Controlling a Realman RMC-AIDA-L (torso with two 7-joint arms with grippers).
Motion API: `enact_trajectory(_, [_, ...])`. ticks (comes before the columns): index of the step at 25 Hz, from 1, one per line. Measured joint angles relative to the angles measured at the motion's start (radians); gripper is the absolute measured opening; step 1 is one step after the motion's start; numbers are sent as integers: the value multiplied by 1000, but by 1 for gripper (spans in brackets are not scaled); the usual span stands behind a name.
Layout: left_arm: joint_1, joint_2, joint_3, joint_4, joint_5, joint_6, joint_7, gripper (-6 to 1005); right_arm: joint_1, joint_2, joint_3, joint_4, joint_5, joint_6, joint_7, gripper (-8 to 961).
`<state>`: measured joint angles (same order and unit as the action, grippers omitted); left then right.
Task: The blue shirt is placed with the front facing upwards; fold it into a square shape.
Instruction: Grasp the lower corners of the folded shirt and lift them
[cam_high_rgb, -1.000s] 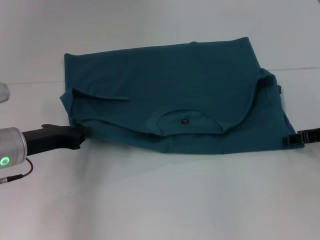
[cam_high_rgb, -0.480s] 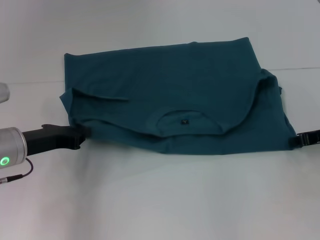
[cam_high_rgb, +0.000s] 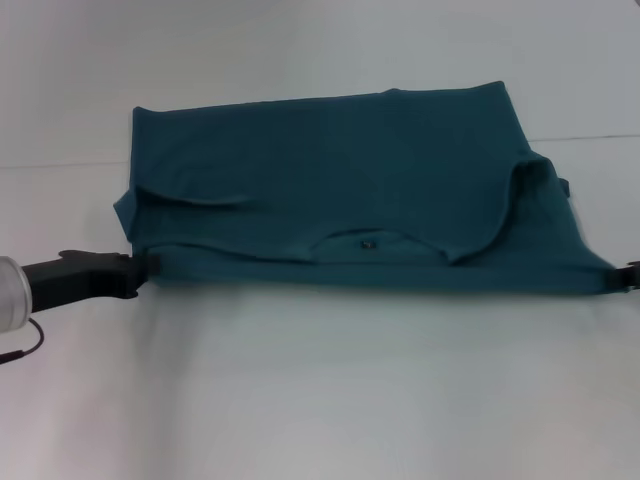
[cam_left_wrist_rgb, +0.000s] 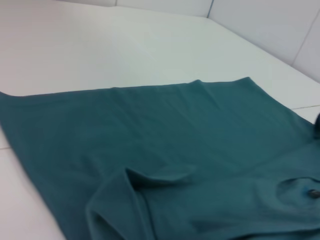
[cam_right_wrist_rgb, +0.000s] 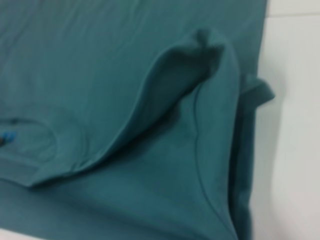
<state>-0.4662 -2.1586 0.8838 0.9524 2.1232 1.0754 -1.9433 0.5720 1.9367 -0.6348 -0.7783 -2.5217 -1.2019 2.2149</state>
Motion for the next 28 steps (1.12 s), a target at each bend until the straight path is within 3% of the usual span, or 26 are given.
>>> enact_trajectory(6, [0,3,-21,0,21,3,-2,20,-44,-23,68,-37,60,-70,-20,59])
enact_trajectory(15, [-4,-2,-16,0,23,40,-6,19,-73,-16,92,-36,94,-86,-33,58])
enact_trajectory(20, [-60,12,-14,1,23,39,-17,19,-39,-44,102,-38,127,-77,9,60])
enact_trajectory(25, [-143,45,-13,-2,29,28,-42,19,23,-87,104,-58,128,-62,90,60])
enact_trajectory(28, [-155,54,-18,18,29,42,-61,19,39,-93,112,-116,131,-111,118,59])
